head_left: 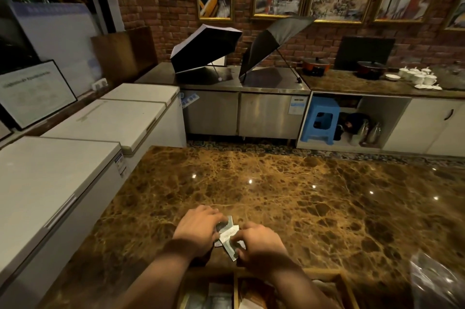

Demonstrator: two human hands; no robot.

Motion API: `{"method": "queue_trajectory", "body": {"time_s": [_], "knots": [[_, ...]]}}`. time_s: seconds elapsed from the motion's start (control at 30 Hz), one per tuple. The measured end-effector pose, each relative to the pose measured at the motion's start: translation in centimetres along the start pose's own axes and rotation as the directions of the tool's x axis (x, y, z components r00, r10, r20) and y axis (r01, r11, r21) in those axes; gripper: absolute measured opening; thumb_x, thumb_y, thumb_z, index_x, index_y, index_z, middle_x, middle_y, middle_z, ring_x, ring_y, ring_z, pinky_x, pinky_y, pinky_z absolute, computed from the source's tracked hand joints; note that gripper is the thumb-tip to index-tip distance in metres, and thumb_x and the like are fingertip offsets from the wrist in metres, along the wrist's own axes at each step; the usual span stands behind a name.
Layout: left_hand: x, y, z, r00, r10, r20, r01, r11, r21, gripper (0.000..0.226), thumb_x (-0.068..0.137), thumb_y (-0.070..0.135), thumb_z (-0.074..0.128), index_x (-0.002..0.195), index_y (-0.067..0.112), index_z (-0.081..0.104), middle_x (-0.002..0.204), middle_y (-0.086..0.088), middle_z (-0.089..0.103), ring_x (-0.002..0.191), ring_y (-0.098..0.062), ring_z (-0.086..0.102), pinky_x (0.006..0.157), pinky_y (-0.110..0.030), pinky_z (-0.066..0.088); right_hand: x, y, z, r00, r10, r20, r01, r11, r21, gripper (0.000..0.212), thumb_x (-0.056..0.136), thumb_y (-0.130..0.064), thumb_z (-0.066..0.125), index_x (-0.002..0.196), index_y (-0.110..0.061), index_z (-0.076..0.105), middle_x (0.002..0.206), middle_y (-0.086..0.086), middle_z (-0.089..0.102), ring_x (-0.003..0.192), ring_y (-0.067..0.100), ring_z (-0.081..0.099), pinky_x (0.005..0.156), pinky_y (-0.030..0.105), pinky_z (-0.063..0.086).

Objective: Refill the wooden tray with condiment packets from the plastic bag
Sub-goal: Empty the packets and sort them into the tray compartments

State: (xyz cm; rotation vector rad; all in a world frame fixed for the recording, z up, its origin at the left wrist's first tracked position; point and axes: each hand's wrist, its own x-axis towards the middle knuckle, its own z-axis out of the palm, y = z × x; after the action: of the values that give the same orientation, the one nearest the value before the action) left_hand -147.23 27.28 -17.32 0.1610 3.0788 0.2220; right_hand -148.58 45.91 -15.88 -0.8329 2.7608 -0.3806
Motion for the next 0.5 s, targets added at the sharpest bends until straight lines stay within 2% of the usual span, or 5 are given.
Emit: {"method": "queue_trajectory", "body": {"time_s": [0.1,0.23,0.5], "knots": [[0.2,0.2,0.2,0.999,-0.030,-0.030,0.031,0.999,0.043,0.036,0.091,0.037,0.063,0.126,0.036,0.057,0.127,0.009,0.062,0.122,-0.018,0.050,0.098,-0.033,0.035,0.6,-0.2,0.1,1.000,0.020,0.007,-0.020,1.000,0.005,0.027,0.090,-0.038,0.062,0.114,-0.030,0.071,0.121,0.000,0.064,0.111,0.027,0.062,0.088,0.037,0.050],[0.1,0.2,0.3,0.995,-0.088,-0.054,0.089,0.996,0.010,0.030,0.089,0.039,0.066,0.118,0.034,0.058,0.121,0.007,0.063,0.118,-0.019,0.053,0.096,-0.034,0.037,1.1,-0.8,0.3,0.998,0.063,0.031,-0.062,0.997,-0.040,0.022,0.087,-0.030,0.070,0.109,-0.024,0.072,0.117,0.006,0.068,0.111,0.029,0.062,0.091,0.038,0.050],[-2.2,-1.2,-0.8,0.967,-0.230,-0.107,0.216,0.968,-0.130,0.032,0.083,0.040,0.073,0.110,0.036,0.057,0.114,0.008,0.058,0.112,-0.017,0.055,0.092,-0.034,0.042,1.8,-2.1,0.6,0.995,0.091,-0.040,-0.093,0.995,-0.048,0.025,0.095,-0.018,0.057,0.117,-0.018,0.068,0.122,0.011,0.065,0.113,0.033,0.061,0.094,0.040,0.050]]}}
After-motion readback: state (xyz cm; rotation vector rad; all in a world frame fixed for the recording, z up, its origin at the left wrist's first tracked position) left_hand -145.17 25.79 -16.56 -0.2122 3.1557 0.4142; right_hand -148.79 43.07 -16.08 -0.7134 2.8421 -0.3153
